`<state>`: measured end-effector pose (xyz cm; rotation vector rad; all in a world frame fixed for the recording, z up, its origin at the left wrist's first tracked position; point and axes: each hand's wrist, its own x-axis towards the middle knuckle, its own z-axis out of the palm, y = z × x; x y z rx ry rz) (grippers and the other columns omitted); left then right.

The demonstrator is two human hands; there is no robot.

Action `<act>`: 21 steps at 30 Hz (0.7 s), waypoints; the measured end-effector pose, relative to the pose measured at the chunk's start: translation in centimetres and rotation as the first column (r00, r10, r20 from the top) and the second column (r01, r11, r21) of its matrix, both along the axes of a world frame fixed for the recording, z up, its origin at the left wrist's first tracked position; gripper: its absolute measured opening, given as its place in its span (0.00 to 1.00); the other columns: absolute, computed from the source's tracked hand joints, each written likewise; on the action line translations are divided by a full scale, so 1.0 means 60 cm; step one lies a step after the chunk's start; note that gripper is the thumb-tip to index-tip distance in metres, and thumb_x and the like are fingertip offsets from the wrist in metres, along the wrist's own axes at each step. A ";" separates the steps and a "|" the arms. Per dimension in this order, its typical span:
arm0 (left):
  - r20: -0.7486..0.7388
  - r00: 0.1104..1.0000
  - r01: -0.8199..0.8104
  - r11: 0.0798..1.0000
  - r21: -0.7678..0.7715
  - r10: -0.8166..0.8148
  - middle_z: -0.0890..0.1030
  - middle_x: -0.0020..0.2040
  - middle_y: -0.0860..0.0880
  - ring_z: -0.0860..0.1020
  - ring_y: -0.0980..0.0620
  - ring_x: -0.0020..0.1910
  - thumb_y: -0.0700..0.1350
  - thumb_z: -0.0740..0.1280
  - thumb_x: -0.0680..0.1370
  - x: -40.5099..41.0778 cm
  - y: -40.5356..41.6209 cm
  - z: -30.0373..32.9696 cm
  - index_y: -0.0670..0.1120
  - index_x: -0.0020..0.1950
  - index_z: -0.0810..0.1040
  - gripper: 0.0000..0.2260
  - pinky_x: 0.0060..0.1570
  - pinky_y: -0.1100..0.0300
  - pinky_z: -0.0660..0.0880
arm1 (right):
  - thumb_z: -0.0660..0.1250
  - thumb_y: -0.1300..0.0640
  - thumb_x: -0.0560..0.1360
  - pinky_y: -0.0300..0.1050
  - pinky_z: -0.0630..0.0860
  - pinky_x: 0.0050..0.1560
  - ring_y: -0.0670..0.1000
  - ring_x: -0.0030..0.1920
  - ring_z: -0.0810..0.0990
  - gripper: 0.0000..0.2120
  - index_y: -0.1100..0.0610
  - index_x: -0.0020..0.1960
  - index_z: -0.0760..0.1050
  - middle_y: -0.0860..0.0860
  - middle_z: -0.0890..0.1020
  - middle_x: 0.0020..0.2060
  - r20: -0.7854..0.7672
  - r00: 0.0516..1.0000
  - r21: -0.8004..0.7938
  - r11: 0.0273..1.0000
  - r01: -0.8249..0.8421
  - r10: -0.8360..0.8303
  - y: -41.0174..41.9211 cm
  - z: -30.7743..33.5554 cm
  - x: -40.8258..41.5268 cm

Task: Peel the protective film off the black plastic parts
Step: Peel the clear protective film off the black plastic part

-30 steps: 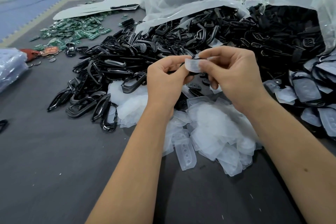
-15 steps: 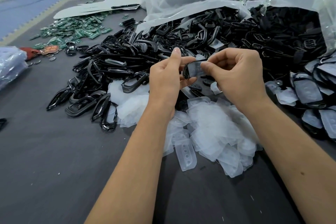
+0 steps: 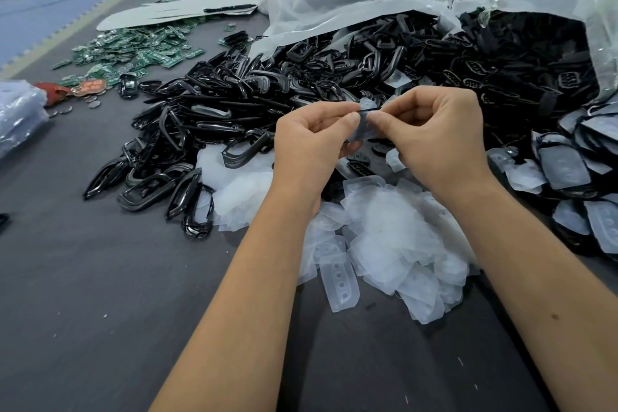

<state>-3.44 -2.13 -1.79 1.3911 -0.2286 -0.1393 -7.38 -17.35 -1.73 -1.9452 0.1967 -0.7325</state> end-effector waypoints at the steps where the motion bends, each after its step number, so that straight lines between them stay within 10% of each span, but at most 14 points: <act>1: 0.009 1.000 0.001 1.000 0.004 -0.001 0.87 0.42 0.45 0.85 0.52 0.43 0.32 0.71 0.78 0.000 0.000 -0.001 0.41 0.50 0.86 0.06 0.46 0.56 0.84 | 0.81 0.52 0.71 0.39 0.77 0.34 0.45 0.31 0.84 0.07 0.51 0.39 0.84 0.47 0.86 0.31 0.003 1.000 0.002 1.000 0.004 -0.004 0.000 0.000 0.000; 21: 0.060 0.998 -0.032 0.999 0.024 0.030 0.87 0.41 0.48 0.84 0.53 0.41 0.31 0.73 0.76 0.003 -0.004 -0.005 0.45 0.47 0.87 0.10 0.40 0.63 0.80 | 0.83 0.52 0.70 0.37 0.69 0.26 0.43 0.24 0.74 0.12 0.53 0.35 0.81 0.52 0.84 0.29 -0.096 0.995 0.241 0.970 0.023 0.001 0.004 -0.003 0.000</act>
